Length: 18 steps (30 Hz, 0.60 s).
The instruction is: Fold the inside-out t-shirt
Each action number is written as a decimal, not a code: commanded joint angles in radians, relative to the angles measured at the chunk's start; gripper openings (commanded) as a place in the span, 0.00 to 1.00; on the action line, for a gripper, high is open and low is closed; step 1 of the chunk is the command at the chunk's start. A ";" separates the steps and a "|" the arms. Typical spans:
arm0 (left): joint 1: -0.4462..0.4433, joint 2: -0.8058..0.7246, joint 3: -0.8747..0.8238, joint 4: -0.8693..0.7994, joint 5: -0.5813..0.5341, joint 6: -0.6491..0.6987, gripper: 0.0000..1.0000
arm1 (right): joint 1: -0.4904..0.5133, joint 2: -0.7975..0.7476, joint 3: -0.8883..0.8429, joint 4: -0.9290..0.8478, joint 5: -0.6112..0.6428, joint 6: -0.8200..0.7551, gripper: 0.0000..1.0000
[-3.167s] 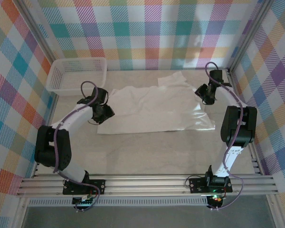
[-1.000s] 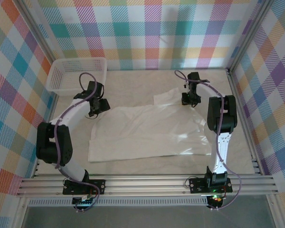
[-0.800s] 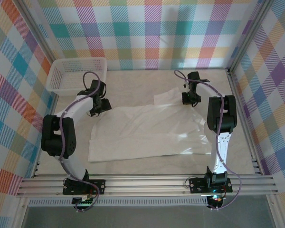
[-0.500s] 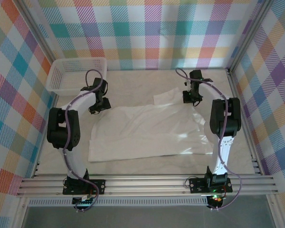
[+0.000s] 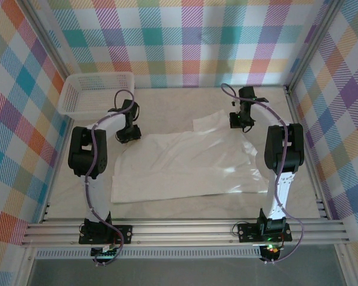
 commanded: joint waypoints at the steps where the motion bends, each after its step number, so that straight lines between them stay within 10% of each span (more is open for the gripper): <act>1: 0.025 -0.014 0.020 -0.047 -0.128 -0.024 0.40 | -0.015 -0.006 -0.017 -0.005 0.027 0.034 0.00; 8: 0.065 0.009 0.043 -0.026 -0.026 -0.001 0.05 | -0.047 -0.016 -0.053 -0.005 0.018 0.043 0.00; 18: 0.106 0.016 0.061 -0.024 0.023 -0.028 0.00 | -0.064 0.013 -0.038 -0.024 0.015 0.080 0.00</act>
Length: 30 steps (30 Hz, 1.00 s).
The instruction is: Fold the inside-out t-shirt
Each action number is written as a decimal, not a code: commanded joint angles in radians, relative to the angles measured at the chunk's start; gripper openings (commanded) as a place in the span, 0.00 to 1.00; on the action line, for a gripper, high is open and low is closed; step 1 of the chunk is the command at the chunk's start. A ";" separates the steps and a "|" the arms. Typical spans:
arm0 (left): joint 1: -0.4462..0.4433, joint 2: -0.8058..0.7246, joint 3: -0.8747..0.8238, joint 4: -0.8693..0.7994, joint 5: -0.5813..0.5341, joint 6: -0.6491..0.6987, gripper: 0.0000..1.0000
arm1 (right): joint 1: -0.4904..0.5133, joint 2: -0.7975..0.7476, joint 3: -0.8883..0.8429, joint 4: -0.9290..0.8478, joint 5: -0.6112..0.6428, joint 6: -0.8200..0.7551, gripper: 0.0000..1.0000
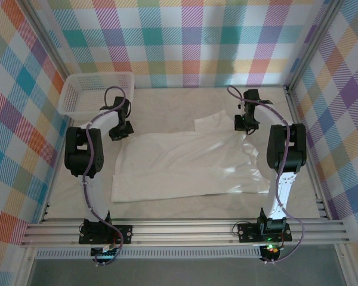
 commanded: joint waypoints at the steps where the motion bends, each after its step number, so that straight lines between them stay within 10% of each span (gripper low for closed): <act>1: 0.035 0.019 0.030 -0.021 0.051 -0.032 0.00 | -0.023 0.021 0.012 -0.037 -0.008 0.043 0.00; 30: 0.134 -0.307 -0.313 0.016 0.256 -0.122 0.00 | -0.152 -0.178 -0.215 0.022 -0.265 0.180 0.00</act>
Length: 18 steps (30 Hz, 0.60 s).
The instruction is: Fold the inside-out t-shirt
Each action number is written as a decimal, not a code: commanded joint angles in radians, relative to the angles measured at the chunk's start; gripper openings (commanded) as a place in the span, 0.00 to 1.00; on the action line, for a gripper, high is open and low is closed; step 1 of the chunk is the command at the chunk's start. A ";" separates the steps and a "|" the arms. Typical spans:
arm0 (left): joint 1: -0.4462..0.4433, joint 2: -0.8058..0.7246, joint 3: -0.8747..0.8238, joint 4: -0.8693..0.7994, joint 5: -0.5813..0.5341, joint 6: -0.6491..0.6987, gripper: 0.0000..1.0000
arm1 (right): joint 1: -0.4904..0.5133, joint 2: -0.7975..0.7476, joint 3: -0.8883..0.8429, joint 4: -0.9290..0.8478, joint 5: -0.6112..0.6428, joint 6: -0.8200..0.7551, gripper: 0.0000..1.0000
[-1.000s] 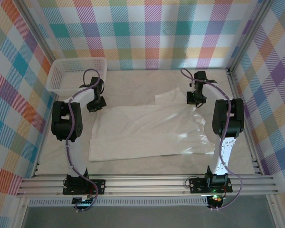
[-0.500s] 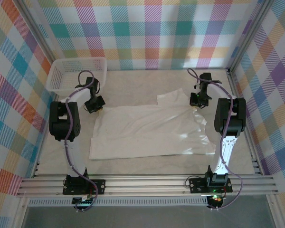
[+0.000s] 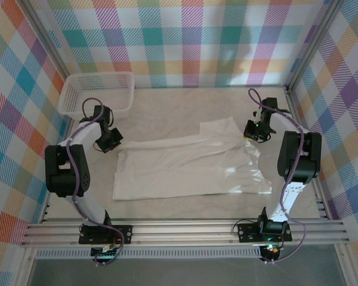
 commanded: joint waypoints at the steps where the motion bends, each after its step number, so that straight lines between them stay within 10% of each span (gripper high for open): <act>1: 0.013 -0.011 0.003 -0.014 0.020 0.001 0.00 | -0.018 -0.030 0.026 -0.009 -0.021 0.022 0.00; 18: 0.033 -0.169 -0.189 -0.023 -0.075 -0.057 0.00 | -0.047 -0.160 -0.319 0.105 -0.006 0.182 0.00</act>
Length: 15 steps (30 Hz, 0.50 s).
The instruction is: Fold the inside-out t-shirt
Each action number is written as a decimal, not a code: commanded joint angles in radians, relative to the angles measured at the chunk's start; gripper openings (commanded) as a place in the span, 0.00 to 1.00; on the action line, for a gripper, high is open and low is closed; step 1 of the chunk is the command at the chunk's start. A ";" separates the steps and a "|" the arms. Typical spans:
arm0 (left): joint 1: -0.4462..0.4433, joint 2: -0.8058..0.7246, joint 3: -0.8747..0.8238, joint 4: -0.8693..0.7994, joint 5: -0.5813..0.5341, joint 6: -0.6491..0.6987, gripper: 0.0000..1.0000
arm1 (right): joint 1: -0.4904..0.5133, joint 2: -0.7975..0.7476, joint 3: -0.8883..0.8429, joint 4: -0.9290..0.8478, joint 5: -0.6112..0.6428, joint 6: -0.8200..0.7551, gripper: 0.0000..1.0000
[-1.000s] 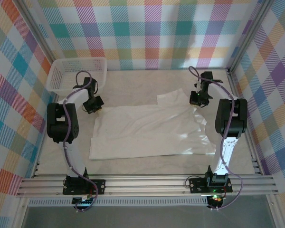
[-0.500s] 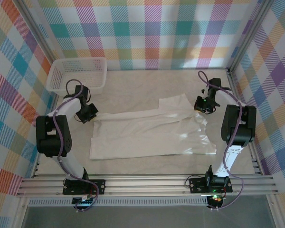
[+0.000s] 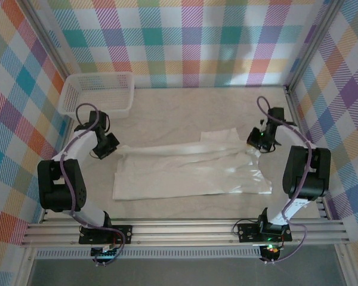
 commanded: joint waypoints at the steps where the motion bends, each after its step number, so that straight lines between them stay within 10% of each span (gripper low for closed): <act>1: 0.024 0.008 -0.060 0.006 -0.021 -0.022 0.00 | -0.009 0.051 -0.049 0.015 0.027 0.036 0.00; 5: 0.025 0.031 -0.071 0.041 0.008 -0.011 0.00 | -0.008 0.063 -0.026 -0.007 0.010 0.029 0.17; 15: 0.019 -0.173 -0.041 0.029 0.036 -0.004 0.49 | 0.037 -0.049 0.148 -0.020 0.049 0.009 0.54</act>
